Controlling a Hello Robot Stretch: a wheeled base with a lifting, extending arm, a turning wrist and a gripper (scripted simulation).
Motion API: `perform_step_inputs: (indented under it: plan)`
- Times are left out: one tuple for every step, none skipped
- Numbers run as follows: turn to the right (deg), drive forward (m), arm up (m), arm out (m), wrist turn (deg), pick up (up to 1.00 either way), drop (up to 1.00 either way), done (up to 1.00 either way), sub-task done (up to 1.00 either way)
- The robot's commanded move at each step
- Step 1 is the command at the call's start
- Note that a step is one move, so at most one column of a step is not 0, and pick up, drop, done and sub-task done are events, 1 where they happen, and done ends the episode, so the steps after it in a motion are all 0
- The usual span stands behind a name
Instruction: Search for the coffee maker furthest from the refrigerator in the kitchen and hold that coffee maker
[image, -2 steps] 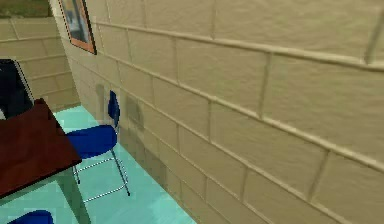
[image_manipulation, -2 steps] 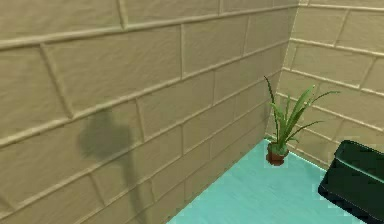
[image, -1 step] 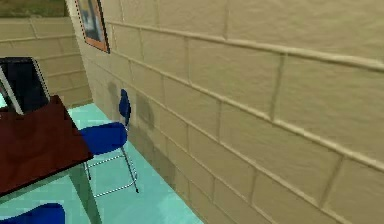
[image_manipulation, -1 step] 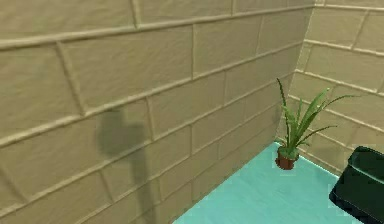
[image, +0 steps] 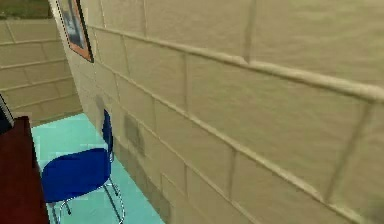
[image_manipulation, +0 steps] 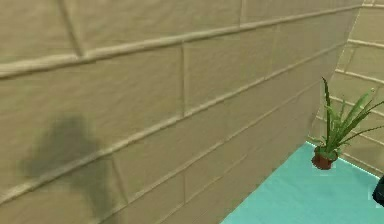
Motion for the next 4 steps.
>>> perform_step_inputs:
  plan:
    - [-45.0,0.0,0.0,0.0,0.0,0.0,0.0,0.0,0.0]
    - [-45.0,0.0,0.0,0.0,0.0,0.0,0.0,0.0,0.0]
    - [-45.0,0.0,0.0,0.0,0.0,0.0,0.0,0.0,0.0]
    - [6.0,0.0,0.0,0.0,0.0,0.0,0.0,0.0,0.0]
